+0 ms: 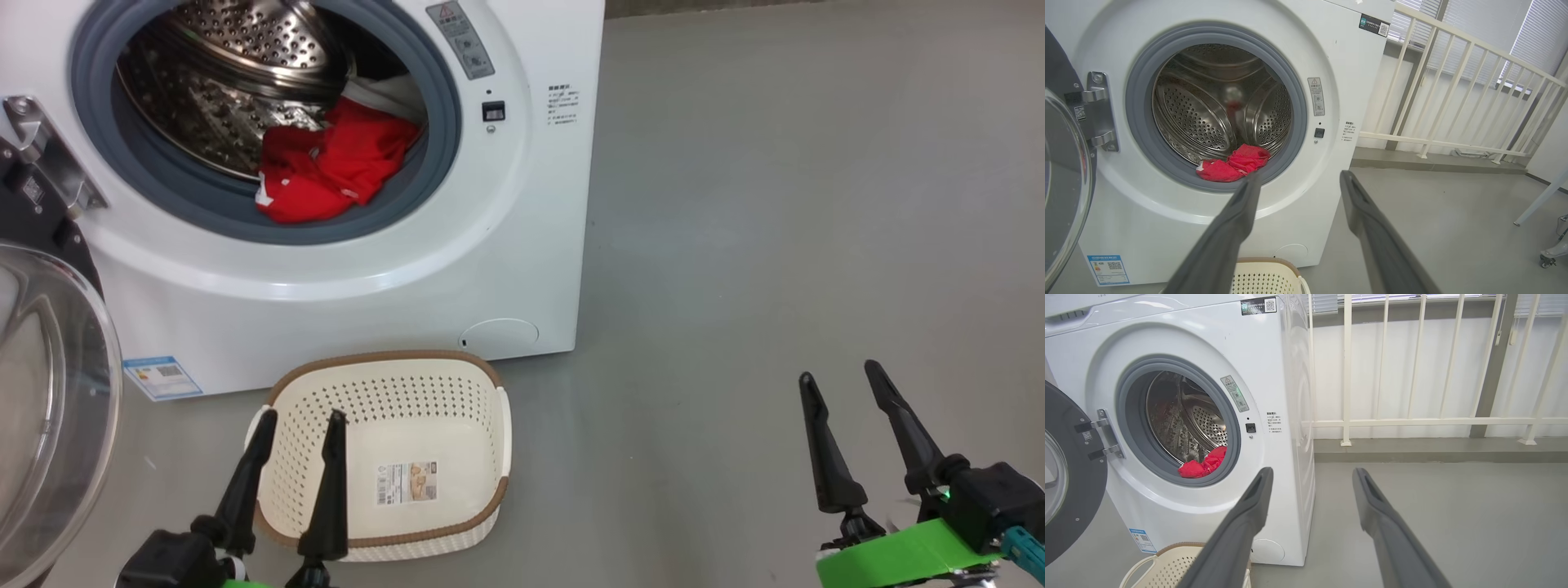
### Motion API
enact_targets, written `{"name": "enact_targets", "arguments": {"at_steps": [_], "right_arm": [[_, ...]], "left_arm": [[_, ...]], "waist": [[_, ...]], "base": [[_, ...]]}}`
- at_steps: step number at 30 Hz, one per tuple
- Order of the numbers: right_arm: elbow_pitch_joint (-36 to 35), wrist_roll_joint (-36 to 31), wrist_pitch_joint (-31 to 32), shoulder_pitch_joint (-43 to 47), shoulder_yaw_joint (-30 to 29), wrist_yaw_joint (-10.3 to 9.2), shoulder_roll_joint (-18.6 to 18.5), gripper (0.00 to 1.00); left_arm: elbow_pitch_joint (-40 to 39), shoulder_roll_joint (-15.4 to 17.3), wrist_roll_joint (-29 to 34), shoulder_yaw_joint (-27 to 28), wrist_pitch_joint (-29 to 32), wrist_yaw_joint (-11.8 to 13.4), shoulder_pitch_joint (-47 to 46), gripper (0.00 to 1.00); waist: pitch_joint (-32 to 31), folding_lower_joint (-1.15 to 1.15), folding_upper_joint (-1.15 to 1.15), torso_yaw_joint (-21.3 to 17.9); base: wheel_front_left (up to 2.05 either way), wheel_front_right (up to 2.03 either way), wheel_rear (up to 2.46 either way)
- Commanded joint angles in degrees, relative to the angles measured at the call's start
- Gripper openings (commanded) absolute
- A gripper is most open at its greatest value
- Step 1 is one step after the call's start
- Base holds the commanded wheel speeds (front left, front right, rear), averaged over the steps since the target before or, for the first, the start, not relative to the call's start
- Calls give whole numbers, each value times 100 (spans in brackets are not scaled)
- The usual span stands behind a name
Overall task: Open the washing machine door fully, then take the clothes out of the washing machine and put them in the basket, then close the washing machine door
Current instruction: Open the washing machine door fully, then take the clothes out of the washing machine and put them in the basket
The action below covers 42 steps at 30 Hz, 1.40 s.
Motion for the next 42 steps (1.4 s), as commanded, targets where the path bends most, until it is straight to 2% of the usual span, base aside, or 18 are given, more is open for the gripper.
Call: {"name": "enact_targets", "arguments": {"at_steps": [1,14,31,42], "right_arm": [[-187,-111,-36,-8,54,36,-22,100],[-435,-88,-37,296,-84,36,-22,100],[-414,-38,-37,314,-28,36,-22,100],[-401,-22,-37,300,-41,36,-22,100]], "left_arm": [[-106,94,76,201,-53,64,-14,100],[-61,80,133,296,-94,347,340,100],[-54,97,115,272,-110,413,407,100],[-107,121,185,255,-115,527,363,100]], "waist": [[-57,0,0,-43],[-185,0,0,-151],[-196,0,0,-111],[-141,0,0,-111]], "base": [[0,0,0],[0,0,0],[6,-6,0],[113,-113,0]]}}
